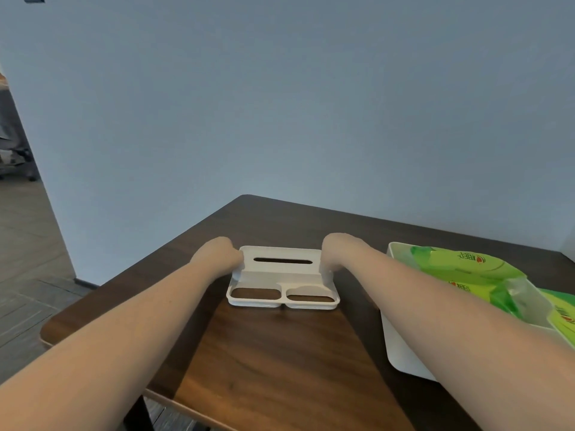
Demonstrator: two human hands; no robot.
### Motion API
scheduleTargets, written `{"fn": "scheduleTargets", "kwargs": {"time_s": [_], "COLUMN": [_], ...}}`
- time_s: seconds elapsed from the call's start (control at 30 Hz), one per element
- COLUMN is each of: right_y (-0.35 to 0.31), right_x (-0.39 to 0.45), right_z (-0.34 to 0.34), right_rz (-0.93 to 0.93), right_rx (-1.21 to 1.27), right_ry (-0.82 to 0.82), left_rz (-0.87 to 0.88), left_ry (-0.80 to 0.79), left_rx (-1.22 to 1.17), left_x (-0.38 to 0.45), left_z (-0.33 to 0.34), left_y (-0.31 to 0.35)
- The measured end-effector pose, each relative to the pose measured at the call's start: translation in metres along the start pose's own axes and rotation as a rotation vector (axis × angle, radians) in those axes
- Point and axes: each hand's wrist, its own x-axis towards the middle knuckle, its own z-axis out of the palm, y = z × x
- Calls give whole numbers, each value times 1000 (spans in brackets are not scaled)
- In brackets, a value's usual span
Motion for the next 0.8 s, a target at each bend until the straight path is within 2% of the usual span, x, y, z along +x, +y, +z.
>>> {"fn": "scheduleTargets", "kwargs": {"time_s": [0.13,0.3,0.4,0.57,0.67,0.8], "right_y": [3,17,42,106,151,203], "right_x": [-10,-43,-61,-90,-105,-120], "right_z": [-8,-28,-40,-52,-48,-32], "right_rz": [-28,-100,-66,45,182,393], "right_rx": [60,139,172,230,225,226], "right_ry": [183,390,478,583,582,510], "left_rz": [54,193,306,541,647,808], "left_ry": [138,139,118,36,-66,-94], "left_rx": [15,-3,-79,-209,-302,-94], "left_x": [-6,-26,-47,-91,-113,-128], "left_z": [-6,-16,-13,2,12,24], "left_y": [10,50,85,142,169,190]}}
